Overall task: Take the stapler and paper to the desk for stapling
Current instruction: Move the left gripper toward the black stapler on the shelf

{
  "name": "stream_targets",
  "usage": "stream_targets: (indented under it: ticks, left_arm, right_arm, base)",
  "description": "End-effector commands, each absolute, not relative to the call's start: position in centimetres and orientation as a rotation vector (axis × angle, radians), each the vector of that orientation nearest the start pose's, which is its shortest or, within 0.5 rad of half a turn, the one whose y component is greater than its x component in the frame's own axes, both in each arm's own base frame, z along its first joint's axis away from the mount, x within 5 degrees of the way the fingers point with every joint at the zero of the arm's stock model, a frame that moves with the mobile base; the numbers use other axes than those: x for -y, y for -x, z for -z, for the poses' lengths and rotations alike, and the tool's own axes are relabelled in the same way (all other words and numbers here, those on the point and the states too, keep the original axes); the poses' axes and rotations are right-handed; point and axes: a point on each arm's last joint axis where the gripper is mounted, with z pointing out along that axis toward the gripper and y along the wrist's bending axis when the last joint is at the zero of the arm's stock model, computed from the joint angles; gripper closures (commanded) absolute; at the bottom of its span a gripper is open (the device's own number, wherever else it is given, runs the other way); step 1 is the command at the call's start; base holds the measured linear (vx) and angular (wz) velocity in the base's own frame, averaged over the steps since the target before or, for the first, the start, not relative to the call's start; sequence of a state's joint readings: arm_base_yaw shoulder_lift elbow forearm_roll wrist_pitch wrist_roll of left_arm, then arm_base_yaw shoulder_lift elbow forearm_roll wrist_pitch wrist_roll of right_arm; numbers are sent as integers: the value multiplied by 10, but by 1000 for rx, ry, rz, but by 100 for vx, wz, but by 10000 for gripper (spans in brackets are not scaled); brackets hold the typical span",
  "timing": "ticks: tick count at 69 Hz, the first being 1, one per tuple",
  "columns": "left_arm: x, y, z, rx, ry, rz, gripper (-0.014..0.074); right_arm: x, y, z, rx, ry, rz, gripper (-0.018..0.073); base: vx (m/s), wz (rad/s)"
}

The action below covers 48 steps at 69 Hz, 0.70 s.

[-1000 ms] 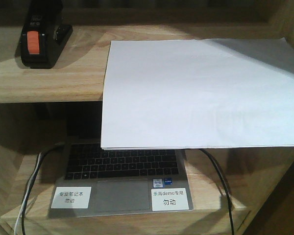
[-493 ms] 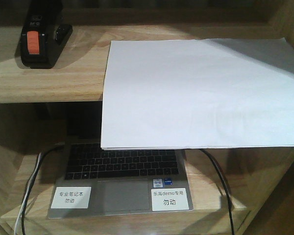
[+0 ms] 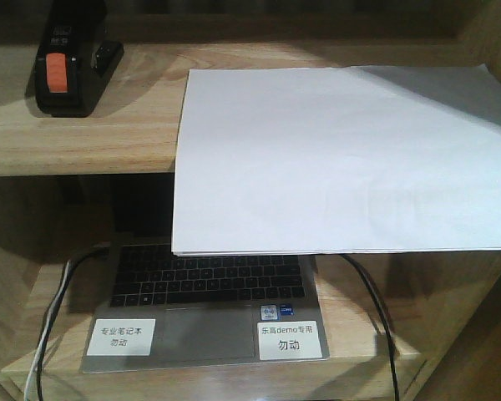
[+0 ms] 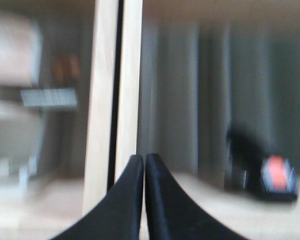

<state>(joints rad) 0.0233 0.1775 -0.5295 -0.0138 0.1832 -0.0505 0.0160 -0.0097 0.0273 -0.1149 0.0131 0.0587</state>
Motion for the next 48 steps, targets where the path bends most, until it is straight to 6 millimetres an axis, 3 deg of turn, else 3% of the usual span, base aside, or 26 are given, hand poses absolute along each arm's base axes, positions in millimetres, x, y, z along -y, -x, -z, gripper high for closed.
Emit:
stream_targets:
  ticks: [1, 17, 36, 48]
  left_arm:
    - [0, -42, -381, -1399, 62, 48, 603]
    - [-1, -61, -378, -1542, 68, 48, 603]
    - [-1, -66, -379, -1545, 68, 47, 596]
    - [-2, -65, -379, -1545, 55, 17, 533]
  right_arm:
    - [-1, -55, -209, -1436, 58, 40, 569]
    - [-1, -55, -209, -1436, 58, 40, 569]
    - [-1, -55, -209, -1436, 58, 40, 569]
    - [-1, -55, -209, -1436, 58, 40, 569]
  base:
    - [0, 0]
    - [0, 0]
    - [0, 0]
    - [0, 0]
